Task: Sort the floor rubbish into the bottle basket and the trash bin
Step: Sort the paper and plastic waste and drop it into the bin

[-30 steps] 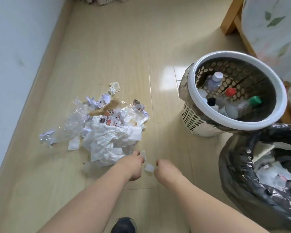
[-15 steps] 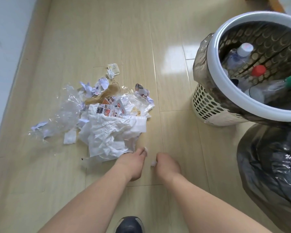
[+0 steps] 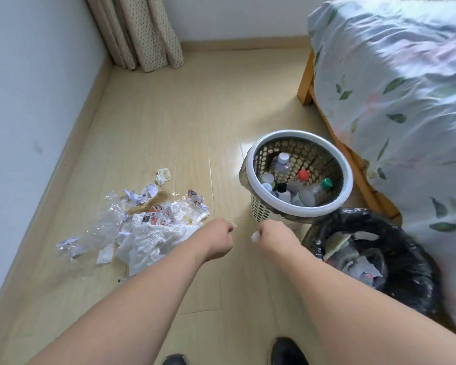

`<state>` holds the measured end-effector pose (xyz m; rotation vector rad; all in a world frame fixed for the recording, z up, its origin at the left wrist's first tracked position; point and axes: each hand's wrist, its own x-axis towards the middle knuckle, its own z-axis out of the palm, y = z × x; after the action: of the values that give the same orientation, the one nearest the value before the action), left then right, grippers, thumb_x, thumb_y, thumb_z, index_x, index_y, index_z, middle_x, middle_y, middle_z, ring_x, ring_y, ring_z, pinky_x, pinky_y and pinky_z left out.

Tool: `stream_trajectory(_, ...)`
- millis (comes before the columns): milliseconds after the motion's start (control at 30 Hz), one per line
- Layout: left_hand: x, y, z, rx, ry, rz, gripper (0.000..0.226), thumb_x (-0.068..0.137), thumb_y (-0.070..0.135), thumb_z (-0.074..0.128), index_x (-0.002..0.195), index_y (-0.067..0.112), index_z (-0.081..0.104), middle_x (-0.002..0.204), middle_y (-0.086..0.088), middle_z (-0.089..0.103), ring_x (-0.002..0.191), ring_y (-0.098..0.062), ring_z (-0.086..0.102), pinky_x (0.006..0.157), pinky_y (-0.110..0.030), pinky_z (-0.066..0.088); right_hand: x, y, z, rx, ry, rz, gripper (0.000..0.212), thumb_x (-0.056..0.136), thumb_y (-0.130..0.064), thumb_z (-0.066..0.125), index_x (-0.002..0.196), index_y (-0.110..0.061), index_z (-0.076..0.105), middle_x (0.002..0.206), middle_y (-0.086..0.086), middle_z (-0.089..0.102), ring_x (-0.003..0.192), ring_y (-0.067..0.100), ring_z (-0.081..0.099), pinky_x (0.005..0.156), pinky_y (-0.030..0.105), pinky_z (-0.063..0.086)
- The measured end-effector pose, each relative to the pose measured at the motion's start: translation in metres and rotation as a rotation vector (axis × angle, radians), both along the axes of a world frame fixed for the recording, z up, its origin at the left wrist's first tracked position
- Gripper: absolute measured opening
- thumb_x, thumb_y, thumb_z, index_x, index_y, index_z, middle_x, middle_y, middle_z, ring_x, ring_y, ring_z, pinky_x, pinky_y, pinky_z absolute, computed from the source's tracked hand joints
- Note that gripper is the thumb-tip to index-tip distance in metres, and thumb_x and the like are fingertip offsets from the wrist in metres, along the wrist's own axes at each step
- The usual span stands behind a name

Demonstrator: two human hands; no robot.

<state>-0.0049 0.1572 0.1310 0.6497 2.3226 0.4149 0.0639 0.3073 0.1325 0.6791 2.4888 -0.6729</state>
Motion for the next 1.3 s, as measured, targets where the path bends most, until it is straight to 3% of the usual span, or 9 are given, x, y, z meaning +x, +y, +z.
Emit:
stream_trajectory(133, 0.021, 0.048, 0.056, 0.138, 0.039, 0.017, 0.040, 0.092, 0.007, 0.036, 0.121, 0.006, 0.063, 0.132, -0.011, 0.059, 0.121, -0.028, 0.055, 0.101, -0.032, 0.044, 0.035, 0.055, 0.045, 0.079, 0.093, -0.101, 0.020, 0.094, -0.028, 0.053, 0.094, -0.011, 0.062, 0.089, 0.003, 0.061, 0.084, 0.022, 0.059, 0.071, 0.028, 0.045)
stream_trajectory(300, 0.063, 0.121, 0.094, 0.178, 0.050, -0.067, 0.029, 0.091, 0.009, 0.038, 0.100, 0.005, 0.065, 0.103, -0.012, 0.069, 0.098, -0.028, 0.064, 0.081, -0.031, 0.051, 0.097, 0.128, 0.070, 0.147, 0.133, -0.284, 0.017, 0.096, -0.028, 0.051, 0.089, -0.013, 0.057, 0.091, 0.004, 0.062, 0.091, 0.025, 0.061, 0.072, 0.028, 0.043)
stream_trajectory(367, 0.080, 0.147, 0.097, 0.163, 0.020, -0.111, 0.025, 0.091, 0.010, 0.038, 0.095, 0.012, 0.063, 0.108, -0.009, 0.070, 0.098, -0.026, 0.065, 0.084, -0.033, 0.054, 0.120, 0.151, 0.067, 0.124, 0.135, -0.359, 0.016, 0.095, -0.027, 0.052, 0.088, -0.014, 0.058, 0.092, 0.005, 0.064, 0.088, 0.026, 0.062, 0.070, 0.028, 0.043)
stream_trajectory(500, 0.108, 0.193, 0.088, 0.121, -0.028, -0.195, 0.041, 0.093, 0.011, 0.037, 0.120, 0.015, 0.067, 0.134, 0.008, 0.061, 0.113, -0.016, 0.061, 0.097, -0.029, 0.048, 0.152, 0.176, 0.051, 0.071, 0.125, -0.457, 0.020, 0.096, -0.031, 0.049, 0.090, -0.015, 0.058, 0.099, 0.008, 0.066, 0.089, 0.028, 0.062, 0.071, 0.030, 0.045)
stream_trajectory(633, 0.125, 0.235, 0.073, -0.005, -0.015, -0.310, 0.038, 0.095, 0.013, 0.039, 0.122, 0.014, 0.066, 0.135, 0.001, 0.061, 0.118, -0.019, 0.058, 0.096, -0.026, 0.046, 0.165, 0.190, 0.031, 0.022, 0.119, -0.509, 0.019, 0.095, -0.023, 0.052, 0.105, -0.012, 0.063, 0.099, 0.006, 0.065, 0.087, 0.024, 0.062, 0.074, 0.032, 0.052)
stream_trajectory(733, 0.128, 0.258, 0.063, -0.076, -0.056, -0.375, 0.046, 0.092, 0.006, 0.038, 0.132, 0.017, 0.060, 0.146, 0.002, 0.050, 0.131, -0.018, 0.048, 0.102, -0.027, 0.038, 0.173, 0.201, 0.017, 0.013, 0.105, -0.527, 0.021, 0.092, -0.011, 0.053, 0.110, -0.013, 0.063, 0.105, 0.007, 0.066, 0.091, 0.025, 0.062, 0.080, 0.033, 0.053)
stream_trajectory(967, 0.121, 0.278, 0.041, -0.164, -0.097, -0.382, 0.048, 0.091, 0.005, 0.038, 0.132, 0.019, 0.059, 0.139, 0.000, 0.055, 0.126, -0.017, 0.051, 0.103, -0.028, 0.041, 0.176, 0.214, -0.006, -0.017, 0.105, -0.552, 0.024, 0.094, -0.011, 0.053, 0.116, -0.016, 0.060, 0.111, 0.006, 0.063, 0.092, 0.023, 0.059, 0.078, 0.032, 0.051)
stream_trajectory(1167, 0.089, 0.260, 0.041, -0.080, -0.092, -0.298, 0.050, 0.089, 0.003, 0.036, 0.128, 0.023, 0.060, 0.134, 0.003, 0.058, 0.124, -0.016, 0.053, 0.104, -0.030, 0.044, 0.133, 0.190, -0.004, 0.038, 0.250, -0.522, 0.027, 0.096, -0.018, 0.050, 0.122, -0.017, 0.055, 0.118, 0.006, 0.060, 0.103, 0.023, 0.060, 0.084, 0.035, 0.055)
stream_trajectory(1300, 0.060, 0.227, 0.047, 0.023, -0.059, -0.213, 0.043, 0.089, 0.005, 0.040, 0.120, 0.017, 0.066, 0.123, 0.001, 0.065, 0.112, -0.017, 0.060, 0.099, -0.034, 0.049, 0.089, 0.161, -0.001, 0.090, 0.335, -0.424, 0.025, 0.097, -0.020, 0.046, 0.118, -0.014, 0.057, 0.117, 0.006, 0.057, 0.110, 0.025, 0.056, 0.088, 0.038, 0.052)
